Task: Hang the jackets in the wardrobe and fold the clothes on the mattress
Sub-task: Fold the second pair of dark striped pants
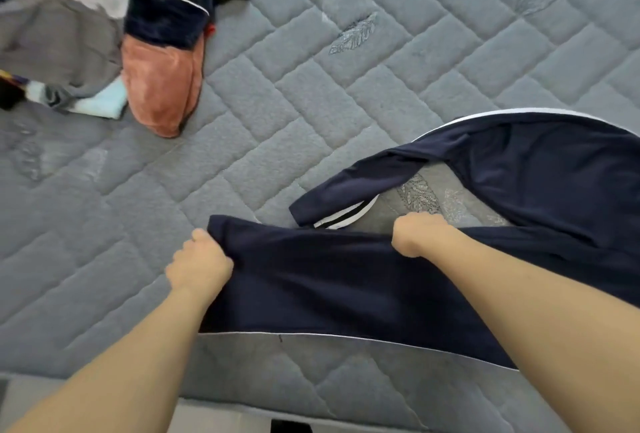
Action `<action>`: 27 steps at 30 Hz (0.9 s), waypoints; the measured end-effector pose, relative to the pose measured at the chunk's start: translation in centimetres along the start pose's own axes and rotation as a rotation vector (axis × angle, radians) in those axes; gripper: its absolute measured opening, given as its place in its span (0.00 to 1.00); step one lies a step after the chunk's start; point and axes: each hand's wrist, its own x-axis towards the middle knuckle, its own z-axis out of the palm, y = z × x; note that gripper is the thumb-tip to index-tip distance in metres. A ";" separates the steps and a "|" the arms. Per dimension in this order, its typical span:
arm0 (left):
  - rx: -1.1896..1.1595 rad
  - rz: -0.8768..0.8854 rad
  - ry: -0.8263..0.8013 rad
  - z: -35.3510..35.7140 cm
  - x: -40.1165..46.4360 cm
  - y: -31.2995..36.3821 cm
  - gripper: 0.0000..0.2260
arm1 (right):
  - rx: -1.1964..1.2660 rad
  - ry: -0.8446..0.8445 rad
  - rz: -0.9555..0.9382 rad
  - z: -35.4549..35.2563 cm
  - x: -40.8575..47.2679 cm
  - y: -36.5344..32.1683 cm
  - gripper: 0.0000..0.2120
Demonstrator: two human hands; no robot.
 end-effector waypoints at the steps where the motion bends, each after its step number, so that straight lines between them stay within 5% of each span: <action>1: 0.129 -0.003 0.087 -0.3 0.1 -1.0 0.17 | 0.000 0.019 0.015 -0.3 0.2 0.1 0.20; 4: 0.063 0.239 0.177 -0.6 0.6 1.2 0.18 | 0.175 0.381 0.041 -1.5 1.2 0.7 0.17; 7: -0.262 0.365 -0.153 -0.6 0.6 8.5 0.25 | 0.113 0.784 0.080 -2.1 2.9 2.0 0.19; 9: -0.452 0.321 -0.325 -0.2 0.2 12.4 0.24 | 0.041 0.830 0.100 -2.1 3.9 3.1 0.27; 12: -0.480 0.411 -0.396 -0.8 0.0 15.4 0.06 | 0.003 0.774 0.152 -2.8 5.3 4.8 0.39; 14: -0.528 0.487 -0.141 -2.9 0.9 16.0 0.04 | 0.071 0.775 0.199 -3.8 5.8 5.4 0.42; 17: -0.527 0.612 0.629 -7.0 2.1 14.5 0.07 | 0.305 0.849 0.203 -5.4 5.8 6.1 0.38; 18: -0.453 0.641 0.769 -7.4 2.7 13.4 0.09 | 0.334 0.854 0.204 -5.7 5.7 6.4 0.37; 23: 0.115 0.402 0.426 -4.9 4.2 9.3 0.15 | 0.175 0.508 -0.116 -5.2 4.9 7.0 0.22; 27: -0.209 0.614 0.410 -5.7 4.2 13.1 0.23 | 0.223 0.816 -0.152 -5.9 5.9 7.1 0.13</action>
